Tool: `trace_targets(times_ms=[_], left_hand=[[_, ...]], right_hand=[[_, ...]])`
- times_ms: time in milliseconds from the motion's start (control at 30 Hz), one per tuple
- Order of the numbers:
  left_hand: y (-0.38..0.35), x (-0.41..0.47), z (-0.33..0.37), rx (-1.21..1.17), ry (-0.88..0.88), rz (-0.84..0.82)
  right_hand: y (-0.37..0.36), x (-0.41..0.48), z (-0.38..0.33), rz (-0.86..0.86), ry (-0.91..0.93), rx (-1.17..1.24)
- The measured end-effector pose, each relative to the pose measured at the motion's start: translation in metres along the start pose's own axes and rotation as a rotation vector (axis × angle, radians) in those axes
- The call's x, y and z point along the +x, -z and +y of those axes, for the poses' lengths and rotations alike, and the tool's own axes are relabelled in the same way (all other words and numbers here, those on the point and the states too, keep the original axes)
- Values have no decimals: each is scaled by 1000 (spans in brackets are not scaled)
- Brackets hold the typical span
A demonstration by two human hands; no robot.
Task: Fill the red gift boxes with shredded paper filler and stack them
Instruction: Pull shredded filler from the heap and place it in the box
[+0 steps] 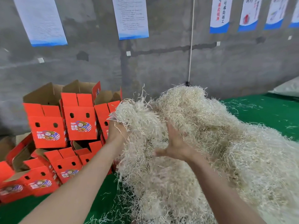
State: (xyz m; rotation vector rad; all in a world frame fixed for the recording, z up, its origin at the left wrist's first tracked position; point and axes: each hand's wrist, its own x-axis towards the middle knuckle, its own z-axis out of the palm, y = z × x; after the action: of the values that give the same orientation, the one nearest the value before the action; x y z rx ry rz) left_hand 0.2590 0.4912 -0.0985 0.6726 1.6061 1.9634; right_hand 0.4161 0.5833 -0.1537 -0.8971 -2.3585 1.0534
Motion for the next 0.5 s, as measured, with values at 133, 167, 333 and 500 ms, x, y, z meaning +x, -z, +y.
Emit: trace_targets(times_ms=[133, 167, 333, 500], left_hand=[[5, -14, 11, 452, 203, -165], [9, -13, 10, 618, 190, -240], [-2, -25, -13, 1071, 209, -750], [-14, -17, -52, 1191, -5, -568]], right_hand=[[-19, -1, 0, 54, -100, 161], [-17, 0, 4, 116, -100, 178], [-3, 20, -10, 288, 11, 211], [-17, 21, -6, 314, 66, 308]])
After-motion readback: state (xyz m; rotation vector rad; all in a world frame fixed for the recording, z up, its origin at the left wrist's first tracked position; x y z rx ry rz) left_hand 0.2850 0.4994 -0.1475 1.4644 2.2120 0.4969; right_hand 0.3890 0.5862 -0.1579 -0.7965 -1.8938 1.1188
